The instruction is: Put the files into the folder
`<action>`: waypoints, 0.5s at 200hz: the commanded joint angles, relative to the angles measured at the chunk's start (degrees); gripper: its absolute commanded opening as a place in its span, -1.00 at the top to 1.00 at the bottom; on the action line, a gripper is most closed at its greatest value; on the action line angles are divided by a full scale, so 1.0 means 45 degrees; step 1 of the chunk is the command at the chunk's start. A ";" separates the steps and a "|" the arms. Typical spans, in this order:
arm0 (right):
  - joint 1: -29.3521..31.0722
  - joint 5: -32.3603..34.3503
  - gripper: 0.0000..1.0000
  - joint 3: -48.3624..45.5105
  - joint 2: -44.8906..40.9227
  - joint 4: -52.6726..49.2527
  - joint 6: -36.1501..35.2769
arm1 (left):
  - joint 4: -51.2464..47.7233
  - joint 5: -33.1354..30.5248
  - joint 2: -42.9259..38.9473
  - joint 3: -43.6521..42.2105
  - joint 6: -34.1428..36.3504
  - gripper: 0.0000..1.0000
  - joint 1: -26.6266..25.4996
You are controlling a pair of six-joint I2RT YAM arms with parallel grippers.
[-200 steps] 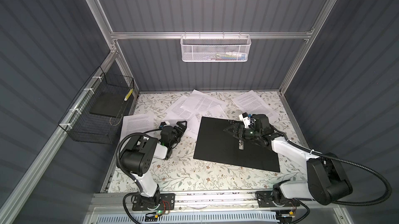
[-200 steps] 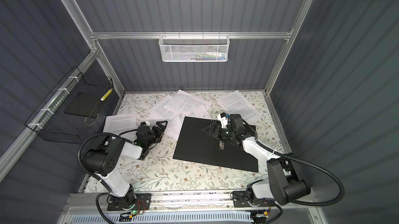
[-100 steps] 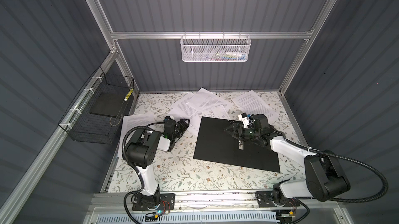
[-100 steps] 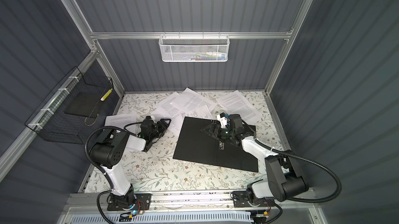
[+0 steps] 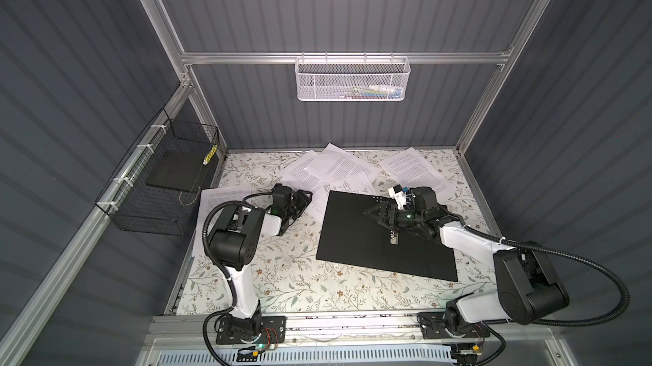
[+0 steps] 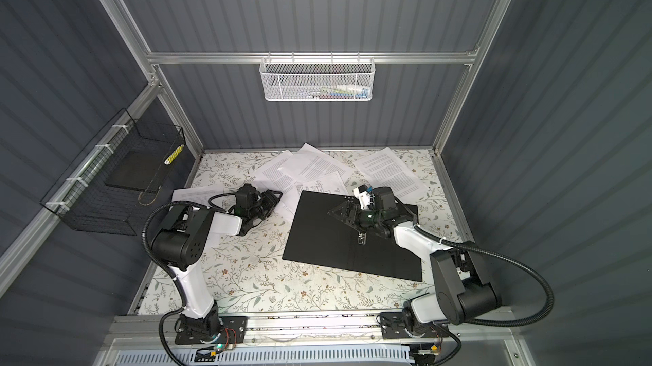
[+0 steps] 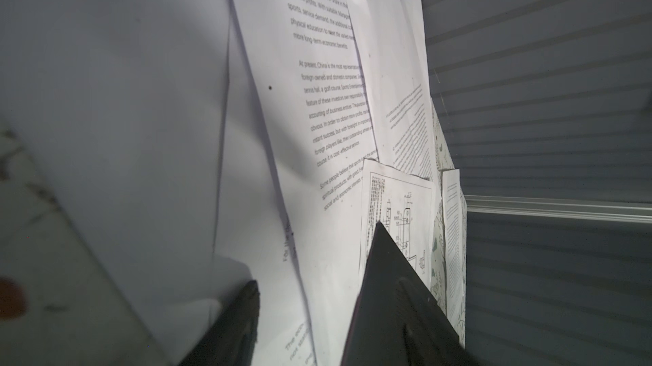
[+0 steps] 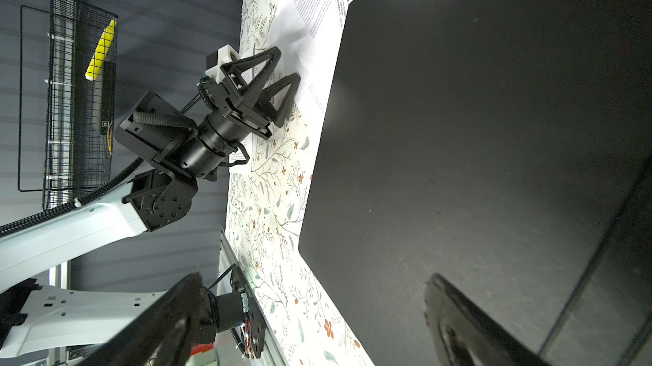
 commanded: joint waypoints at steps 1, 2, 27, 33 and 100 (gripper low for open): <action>-0.0026 -0.0292 -0.98 0.0045 0.0035 0.0185 0.0044 | -0.1105 -0.0095 -0.0422 0.0125 0.0341 -0.31 0.0312; -0.0026 -0.0309 -0.98 0.0049 0.0045 0.0185 0.0038 | -0.1167 -0.0123 -0.0465 0.0135 0.0373 -0.31 0.0331; -0.0028 -0.0220 -0.98 -0.0043 0.0045 0.0206 0.0031 | -0.4308 -0.0971 -0.1397 0.0916 0.1473 -0.44 0.0746; -0.0026 -0.0201 -0.98 -0.0042 0.0051 0.0207 0.0031 | -0.4938 -0.1072 -0.1477 0.1128 0.1691 -0.47 0.0831; 0.0313 0.1632 -0.98 0.0860 0.0426 -0.1425 -0.0917 | -0.7709 -0.0505 -0.0739 0.2932 0.2616 -0.68 0.1782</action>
